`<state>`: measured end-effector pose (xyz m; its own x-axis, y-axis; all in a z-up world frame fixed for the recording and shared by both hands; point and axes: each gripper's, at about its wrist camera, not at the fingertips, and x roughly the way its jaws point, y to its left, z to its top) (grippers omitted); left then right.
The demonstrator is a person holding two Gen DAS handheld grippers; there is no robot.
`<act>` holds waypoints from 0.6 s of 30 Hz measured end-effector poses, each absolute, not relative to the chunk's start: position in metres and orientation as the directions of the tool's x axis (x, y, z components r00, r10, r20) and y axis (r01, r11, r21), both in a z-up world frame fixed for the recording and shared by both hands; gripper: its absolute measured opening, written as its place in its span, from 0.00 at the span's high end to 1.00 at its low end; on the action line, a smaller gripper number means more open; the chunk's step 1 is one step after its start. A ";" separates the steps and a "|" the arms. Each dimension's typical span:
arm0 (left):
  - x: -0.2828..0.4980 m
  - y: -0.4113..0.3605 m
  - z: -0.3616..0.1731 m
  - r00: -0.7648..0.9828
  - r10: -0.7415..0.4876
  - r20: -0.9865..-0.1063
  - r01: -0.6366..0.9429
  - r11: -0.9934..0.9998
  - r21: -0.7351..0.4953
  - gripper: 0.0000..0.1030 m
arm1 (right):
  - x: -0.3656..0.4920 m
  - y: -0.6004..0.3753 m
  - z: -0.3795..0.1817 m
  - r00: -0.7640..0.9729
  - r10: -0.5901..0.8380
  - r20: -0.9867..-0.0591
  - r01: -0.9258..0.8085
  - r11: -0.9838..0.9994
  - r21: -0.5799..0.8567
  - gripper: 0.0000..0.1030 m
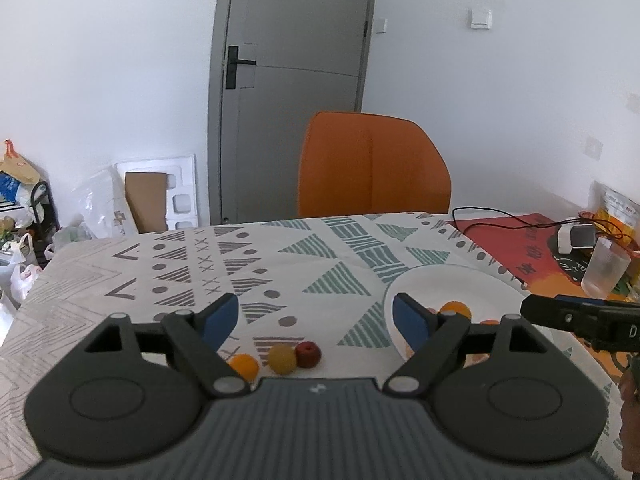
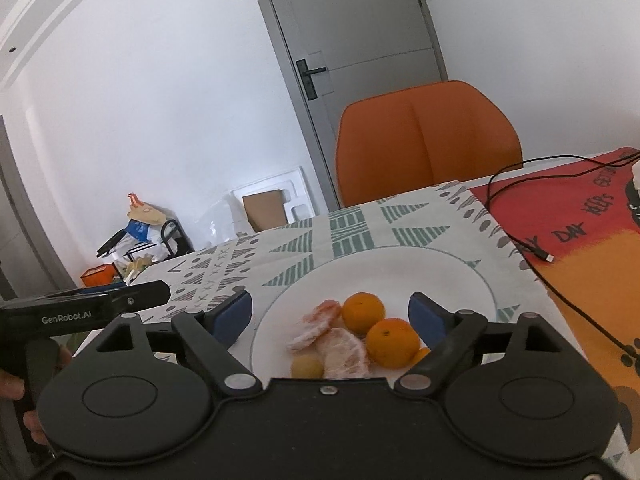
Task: Organize fruits
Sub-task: 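Withdraw both tools from the plate toward the remaining fruit on the cloth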
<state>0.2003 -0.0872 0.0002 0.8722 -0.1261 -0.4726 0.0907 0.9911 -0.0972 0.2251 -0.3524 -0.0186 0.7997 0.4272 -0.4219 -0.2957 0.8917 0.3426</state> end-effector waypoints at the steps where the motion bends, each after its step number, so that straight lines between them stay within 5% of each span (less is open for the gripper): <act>1: 0.199 -0.085 0.000 0.873 -0.122 -0.473 0.086 0.991 -0.098 0.19 | 0.225 -0.351 -0.018 0.798 0.430 -0.423 -0.298 0.891 0.342 0.16; 18: 0.188 -0.033 -0.002 0.886 -0.038 -0.462 -0.024 0.992 -0.128 0.19 | 0.232 -0.317 -0.016 0.771 0.467 -0.433 -0.348 0.878 0.328 0.09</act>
